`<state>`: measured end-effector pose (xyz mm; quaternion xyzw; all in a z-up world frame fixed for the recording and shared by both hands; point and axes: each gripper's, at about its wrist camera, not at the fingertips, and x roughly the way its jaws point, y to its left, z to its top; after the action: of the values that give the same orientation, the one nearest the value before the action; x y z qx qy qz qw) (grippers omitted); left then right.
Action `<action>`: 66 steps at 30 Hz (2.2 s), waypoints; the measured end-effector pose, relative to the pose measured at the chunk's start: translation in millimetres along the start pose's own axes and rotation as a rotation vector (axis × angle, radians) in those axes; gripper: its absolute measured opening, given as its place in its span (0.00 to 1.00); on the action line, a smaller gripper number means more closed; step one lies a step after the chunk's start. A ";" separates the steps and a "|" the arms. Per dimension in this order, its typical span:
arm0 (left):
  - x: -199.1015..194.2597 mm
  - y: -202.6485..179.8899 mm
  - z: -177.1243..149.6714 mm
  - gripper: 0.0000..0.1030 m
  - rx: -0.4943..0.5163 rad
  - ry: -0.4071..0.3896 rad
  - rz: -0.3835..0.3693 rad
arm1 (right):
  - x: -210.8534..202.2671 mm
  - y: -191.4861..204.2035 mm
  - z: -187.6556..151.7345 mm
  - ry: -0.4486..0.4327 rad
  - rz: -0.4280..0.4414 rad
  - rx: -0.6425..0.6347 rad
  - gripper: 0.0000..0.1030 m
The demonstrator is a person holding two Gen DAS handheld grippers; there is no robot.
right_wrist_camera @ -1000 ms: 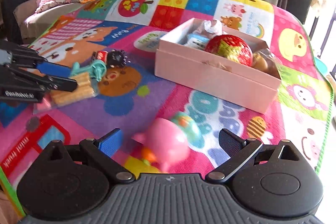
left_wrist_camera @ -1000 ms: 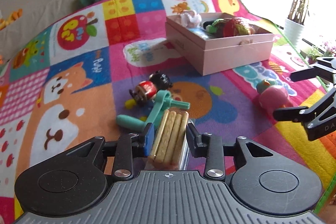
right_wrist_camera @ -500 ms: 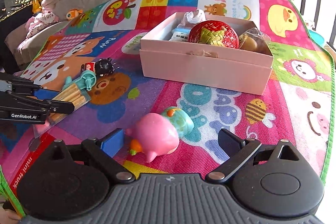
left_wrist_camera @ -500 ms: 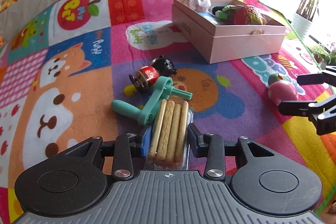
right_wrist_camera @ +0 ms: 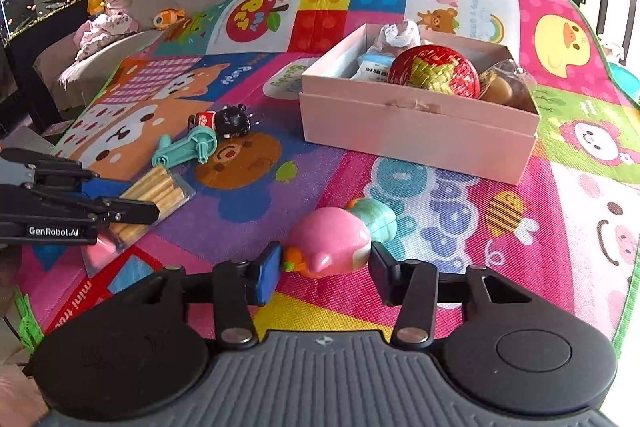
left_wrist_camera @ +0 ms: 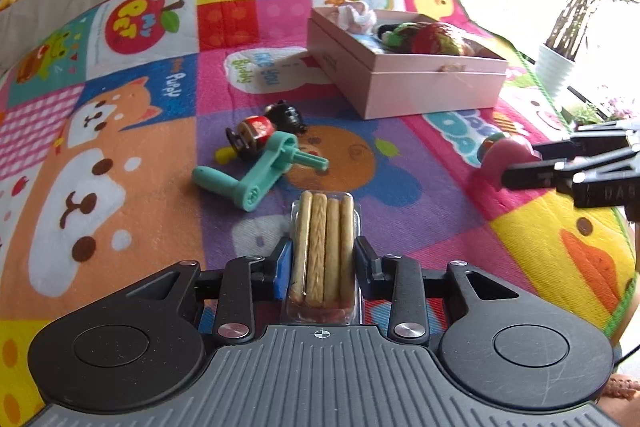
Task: Organize objects
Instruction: 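Grasp the biscuit stick pack with the left tool while the right grasps the pink pig toy, then carry the pig toy into the pink box with the right tool while the left drops the biscuit pack in, then move the left tool toward the teal crank toy while the right approaches the red-and-black figure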
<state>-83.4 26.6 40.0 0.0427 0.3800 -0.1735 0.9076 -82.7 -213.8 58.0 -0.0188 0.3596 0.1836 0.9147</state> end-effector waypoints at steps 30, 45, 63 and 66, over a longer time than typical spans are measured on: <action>54.8 5.8 184.0 0.34 -0.211 -0.339 -0.213 | -30.0 -102.1 114.5 -0.307 -0.072 0.133 0.42; 27.7 111.8 50.4 0.34 -0.279 -0.070 0.039 | 28.0 -30.6 129.1 -0.194 -0.096 0.045 0.68; 10.4 94.1 39.3 0.34 -0.180 -0.101 0.216 | 113.4 130.1 57.5 0.086 0.141 -0.258 0.43; 14.7 79.1 43.2 0.34 -0.137 -0.098 0.165 | 97.5 109.2 50.4 0.102 0.102 -0.262 0.37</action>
<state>-17.2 87.5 55.9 0.0034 0.3412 -0.0738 0.9371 -22.3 -72.2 41.1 -0.1293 0.3791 0.2740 0.8743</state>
